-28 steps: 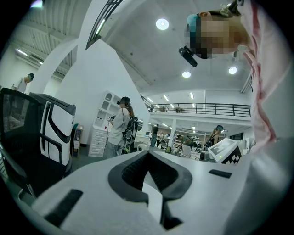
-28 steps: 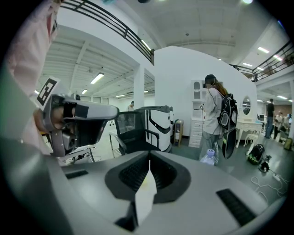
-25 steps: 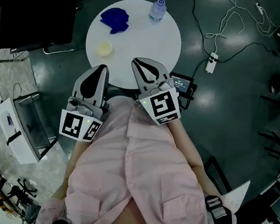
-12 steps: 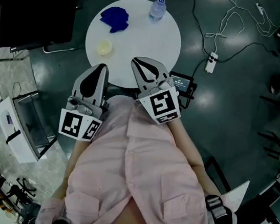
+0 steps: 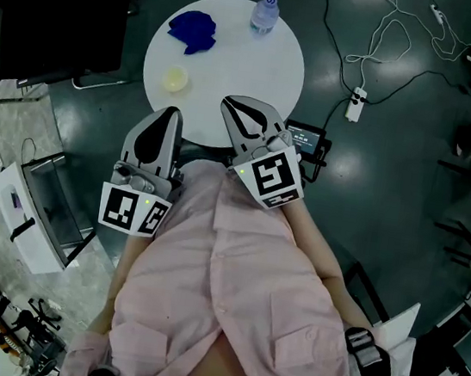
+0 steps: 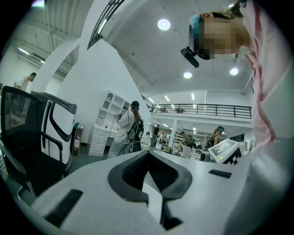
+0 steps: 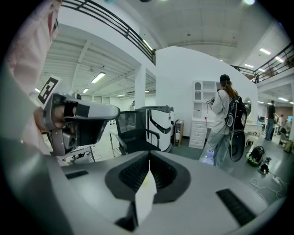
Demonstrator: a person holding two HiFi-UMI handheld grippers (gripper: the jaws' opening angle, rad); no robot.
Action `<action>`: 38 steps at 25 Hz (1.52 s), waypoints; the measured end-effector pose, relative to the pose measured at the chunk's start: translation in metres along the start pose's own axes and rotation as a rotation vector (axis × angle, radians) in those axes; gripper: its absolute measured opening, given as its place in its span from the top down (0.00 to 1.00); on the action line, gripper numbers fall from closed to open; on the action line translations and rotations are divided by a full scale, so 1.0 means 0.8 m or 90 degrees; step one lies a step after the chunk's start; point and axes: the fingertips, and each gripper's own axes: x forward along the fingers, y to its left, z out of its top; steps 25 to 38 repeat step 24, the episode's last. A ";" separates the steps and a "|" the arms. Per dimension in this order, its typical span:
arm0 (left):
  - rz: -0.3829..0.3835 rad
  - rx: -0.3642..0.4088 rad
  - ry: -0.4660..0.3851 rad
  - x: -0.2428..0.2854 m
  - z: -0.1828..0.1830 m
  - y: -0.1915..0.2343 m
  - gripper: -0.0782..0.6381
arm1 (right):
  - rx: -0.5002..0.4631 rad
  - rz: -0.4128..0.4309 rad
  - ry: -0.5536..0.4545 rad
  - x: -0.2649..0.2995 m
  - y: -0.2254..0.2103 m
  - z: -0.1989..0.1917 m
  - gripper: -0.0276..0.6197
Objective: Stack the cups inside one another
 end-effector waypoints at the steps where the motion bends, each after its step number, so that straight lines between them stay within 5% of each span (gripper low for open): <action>1: 0.000 0.000 0.000 0.000 0.000 0.000 0.88 | -0.001 0.000 -0.001 0.000 0.000 0.000 0.91; 38: 0.003 -0.001 -0.002 -0.008 0.000 -0.007 0.88 | -0.007 0.005 0.002 -0.008 0.007 -0.001 0.91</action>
